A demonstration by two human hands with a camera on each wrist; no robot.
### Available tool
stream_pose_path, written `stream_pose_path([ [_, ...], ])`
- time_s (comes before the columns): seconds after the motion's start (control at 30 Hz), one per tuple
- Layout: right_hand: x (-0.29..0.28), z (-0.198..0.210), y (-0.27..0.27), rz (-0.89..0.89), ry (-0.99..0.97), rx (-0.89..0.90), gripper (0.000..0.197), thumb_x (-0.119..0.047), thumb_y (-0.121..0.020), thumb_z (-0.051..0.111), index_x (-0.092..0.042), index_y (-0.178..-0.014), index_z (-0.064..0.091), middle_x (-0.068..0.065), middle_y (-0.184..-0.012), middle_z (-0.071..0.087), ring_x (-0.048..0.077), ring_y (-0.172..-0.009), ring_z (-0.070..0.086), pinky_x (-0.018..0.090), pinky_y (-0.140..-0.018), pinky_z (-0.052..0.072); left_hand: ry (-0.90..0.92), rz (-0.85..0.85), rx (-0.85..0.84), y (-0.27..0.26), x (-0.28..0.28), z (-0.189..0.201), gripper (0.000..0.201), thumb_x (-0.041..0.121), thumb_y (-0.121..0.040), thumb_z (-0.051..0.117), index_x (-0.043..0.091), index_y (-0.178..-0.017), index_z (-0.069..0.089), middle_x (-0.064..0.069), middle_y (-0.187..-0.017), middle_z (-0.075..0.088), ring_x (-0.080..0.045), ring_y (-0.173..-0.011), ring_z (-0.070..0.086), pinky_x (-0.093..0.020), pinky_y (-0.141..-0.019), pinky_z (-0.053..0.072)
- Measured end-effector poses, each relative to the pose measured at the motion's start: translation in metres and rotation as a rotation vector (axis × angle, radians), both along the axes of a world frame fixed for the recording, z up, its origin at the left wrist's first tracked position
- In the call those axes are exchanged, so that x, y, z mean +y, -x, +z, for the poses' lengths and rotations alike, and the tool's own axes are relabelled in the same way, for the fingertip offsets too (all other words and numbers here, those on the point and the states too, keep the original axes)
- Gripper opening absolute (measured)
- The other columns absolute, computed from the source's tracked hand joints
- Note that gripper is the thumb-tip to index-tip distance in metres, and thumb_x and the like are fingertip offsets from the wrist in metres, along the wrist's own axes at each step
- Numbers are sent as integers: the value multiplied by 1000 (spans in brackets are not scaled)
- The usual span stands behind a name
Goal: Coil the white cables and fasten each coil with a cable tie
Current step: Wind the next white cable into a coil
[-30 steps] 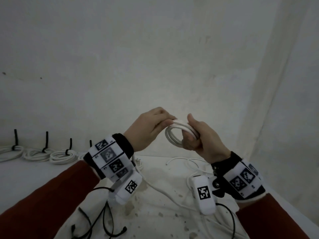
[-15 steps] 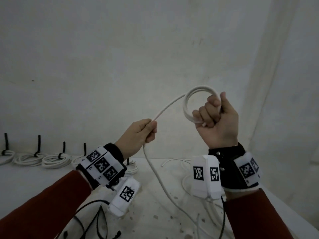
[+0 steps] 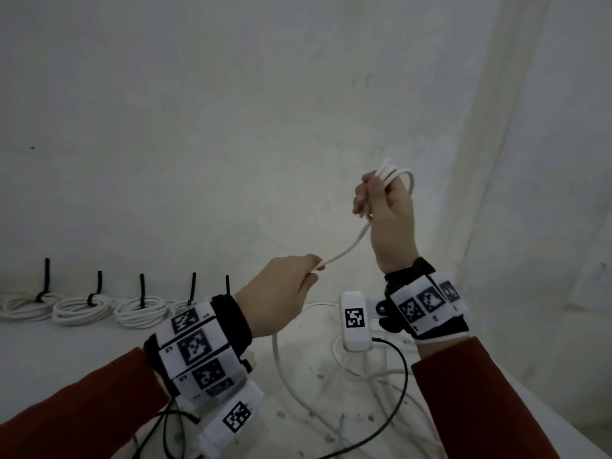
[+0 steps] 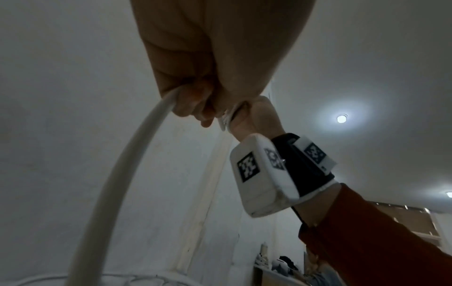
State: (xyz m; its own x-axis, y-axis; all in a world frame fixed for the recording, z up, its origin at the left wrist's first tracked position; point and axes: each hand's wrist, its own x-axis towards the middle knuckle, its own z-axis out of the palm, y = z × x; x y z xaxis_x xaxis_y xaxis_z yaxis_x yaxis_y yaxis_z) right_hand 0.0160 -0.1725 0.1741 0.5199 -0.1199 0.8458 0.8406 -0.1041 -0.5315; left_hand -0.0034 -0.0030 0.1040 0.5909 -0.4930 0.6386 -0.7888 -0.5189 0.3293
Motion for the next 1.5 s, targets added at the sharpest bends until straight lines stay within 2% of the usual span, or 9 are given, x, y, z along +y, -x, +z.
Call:
stream_pose_path([
  [0.17,0,-10,0,-435,764,28,16,-19,-102,42,-11,-90,50,-5,-69,59,18,-59,55,36,-60,47,53,-67,-135,2,2,4,28,19,-97,40,8,-104,64,13,-65,45,-4,-55,43,-11,-59,34],
  [0.3,-4,-11,9,-318,1047,199,17,-18,-100,46,-8,-89,55,-6,-69,62,4,-62,55,20,-60,39,184,-47,-175,-6,16,8,24,20,-92,43,11,-97,65,12,-64,52,1,-59,48,-7,-58,34],
  [0.47,-6,-9,24,20,949,393,42,-32,-103,37,-2,-86,63,-8,-58,47,7,-53,43,17,-58,35,283,-33,-274,-14,27,19,12,10,-91,57,9,-99,66,5,-76,64,12,-69,52,-2,-66,35],
  [0.63,5,-10,30,124,713,522,67,-58,-96,29,-9,-57,54,-4,-47,38,11,-42,28,17,-45,24,306,-45,-360,-22,22,21,29,23,-92,56,11,-116,65,2,-95,53,10,-82,48,-1,-77,34],
  [0.77,14,-13,26,346,401,598,66,-56,-93,30,-20,-40,45,-6,-36,29,12,-36,20,30,-47,11,360,-131,-203,-22,13,21,37,38,-96,34,20,-107,65,4,-99,60,-8,-91,54,-24,-88,42],
  [0.87,25,-13,27,412,140,630,69,-47,-100,32,-21,-37,44,-6,-34,22,11,-31,17,26,-44,12,553,-298,57,-17,12,28,36,41,-97,32,19,-95,60,-4,-81,64,-20,-79,62,-34,-76,50],
  [1.07,47,-18,23,317,26,628,63,-50,-100,32,-15,-50,46,-3,-38,24,14,-33,20,28,-46,19,433,-125,-70,-17,18,30,21,41,-95,40,30,-78,44,4,-61,55,-10,-51,58,-17,-50,44],
  [1.23,52,-17,29,449,156,648,52,-55,-83,43,-7,-72,57,-3,-41,40,16,-41,46,30,-64,52,384,-42,-129,-21,30,29,29,36,-98,36,21,-75,45,-6,-59,51,-21,-55,53,-22,-51,38],
  [1.5,47,-13,34,826,-31,767,39,-41,-91,46,-18,-60,45,-10,-33,24,6,-27,24,22,-46,40,399,-178,8,-20,29,42,32,38,-99,35,17,-78,48,2,-61,48,-15,-52,50,-25,-52,44],
])
